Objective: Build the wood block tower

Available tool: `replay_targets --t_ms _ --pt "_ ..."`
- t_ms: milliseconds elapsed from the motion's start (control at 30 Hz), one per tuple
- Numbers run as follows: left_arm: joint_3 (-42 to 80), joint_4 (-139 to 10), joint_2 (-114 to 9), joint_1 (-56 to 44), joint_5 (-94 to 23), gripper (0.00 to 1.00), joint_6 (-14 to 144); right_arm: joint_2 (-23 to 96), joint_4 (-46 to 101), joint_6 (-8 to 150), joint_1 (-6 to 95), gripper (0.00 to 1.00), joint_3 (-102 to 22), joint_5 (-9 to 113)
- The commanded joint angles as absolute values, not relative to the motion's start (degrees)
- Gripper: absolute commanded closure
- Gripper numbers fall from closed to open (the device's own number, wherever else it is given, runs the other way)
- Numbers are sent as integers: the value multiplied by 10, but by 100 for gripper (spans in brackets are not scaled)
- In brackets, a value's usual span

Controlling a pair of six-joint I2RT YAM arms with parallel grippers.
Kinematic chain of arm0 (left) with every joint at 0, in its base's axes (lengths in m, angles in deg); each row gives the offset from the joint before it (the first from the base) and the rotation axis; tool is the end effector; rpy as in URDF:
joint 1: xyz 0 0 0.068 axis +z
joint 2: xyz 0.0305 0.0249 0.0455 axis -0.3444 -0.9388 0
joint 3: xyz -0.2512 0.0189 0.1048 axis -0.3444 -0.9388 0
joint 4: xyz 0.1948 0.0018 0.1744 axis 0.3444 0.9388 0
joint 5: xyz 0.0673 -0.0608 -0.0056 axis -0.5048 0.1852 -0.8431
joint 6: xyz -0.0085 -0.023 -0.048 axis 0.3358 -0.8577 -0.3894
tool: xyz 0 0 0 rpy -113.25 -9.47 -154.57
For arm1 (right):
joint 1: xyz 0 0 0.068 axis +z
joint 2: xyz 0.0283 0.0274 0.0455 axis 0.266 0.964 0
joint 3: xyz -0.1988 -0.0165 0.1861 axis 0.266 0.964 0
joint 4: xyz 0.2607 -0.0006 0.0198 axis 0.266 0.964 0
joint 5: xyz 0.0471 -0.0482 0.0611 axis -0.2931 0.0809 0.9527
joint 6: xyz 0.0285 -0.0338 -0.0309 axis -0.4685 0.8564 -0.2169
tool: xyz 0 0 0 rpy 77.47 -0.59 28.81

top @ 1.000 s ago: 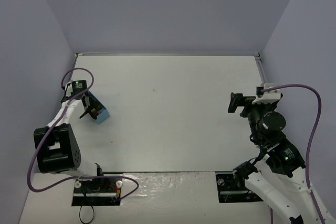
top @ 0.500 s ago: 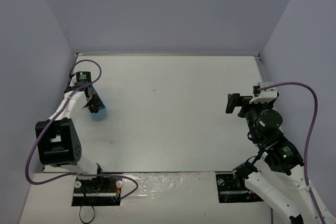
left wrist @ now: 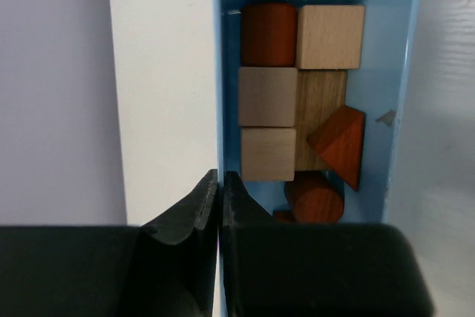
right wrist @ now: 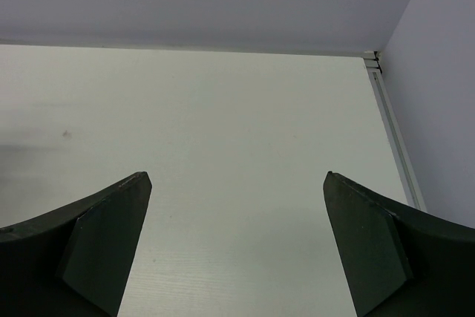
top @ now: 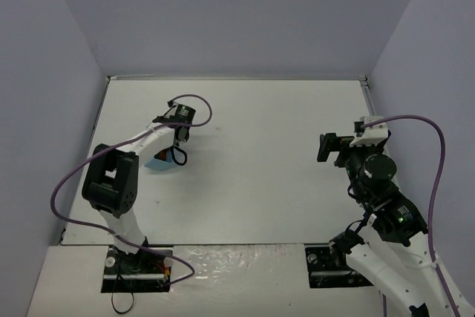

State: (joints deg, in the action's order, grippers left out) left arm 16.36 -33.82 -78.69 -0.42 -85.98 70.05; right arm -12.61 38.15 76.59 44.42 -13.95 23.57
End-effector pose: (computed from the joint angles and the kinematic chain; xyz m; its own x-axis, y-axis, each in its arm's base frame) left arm 0.3482 -0.1050 0.2036 -0.8086 0.2141 -0.5480 -0.1386 0.8359 0.5311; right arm 0.1106 0.0467 0.3958 0.0897 0.0758 -0.9931 -0.1443 0.9876 0.0624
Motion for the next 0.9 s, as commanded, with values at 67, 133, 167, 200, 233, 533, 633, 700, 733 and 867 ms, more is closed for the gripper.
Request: replay_targets --t_ms 67,133,167,200,233,533,633,700,733,867 --pt "212 -283 -830 -72 -992 100 661 -115 362 751 450 0 -153 229" --pt "218 -264 -839 -95 -988 100 618 -117 366 748 450 0 -152 230" --pt "221 -251 -843 -102 -985 100 598 -118 369 747 450 0 -152 231" --pt "223 -241 -846 -108 -978 94 584 -119 371 747 450 0 -152 231" --pt "224 -232 -849 -114 -971 90 573 -119 374 747 450 0 -152 231" --pt "284 -198 -817 -139 -908 24 534 -119 385 733 450 0 -154 252" --pt "314 -181 -797 -138 -890 15 533 -121 386 727 450 0 -156 258" --pt "325 -179 -764 -134 -847 9 534 -123 387 723 450 0 -157 263" --pt "326 -180 -753 -129 -845 7 533 -123 388 723 450 0 -158 265" --pt "311 -193 -718 -61 -679 3 527 -123 390 717 450 0 -158 280"
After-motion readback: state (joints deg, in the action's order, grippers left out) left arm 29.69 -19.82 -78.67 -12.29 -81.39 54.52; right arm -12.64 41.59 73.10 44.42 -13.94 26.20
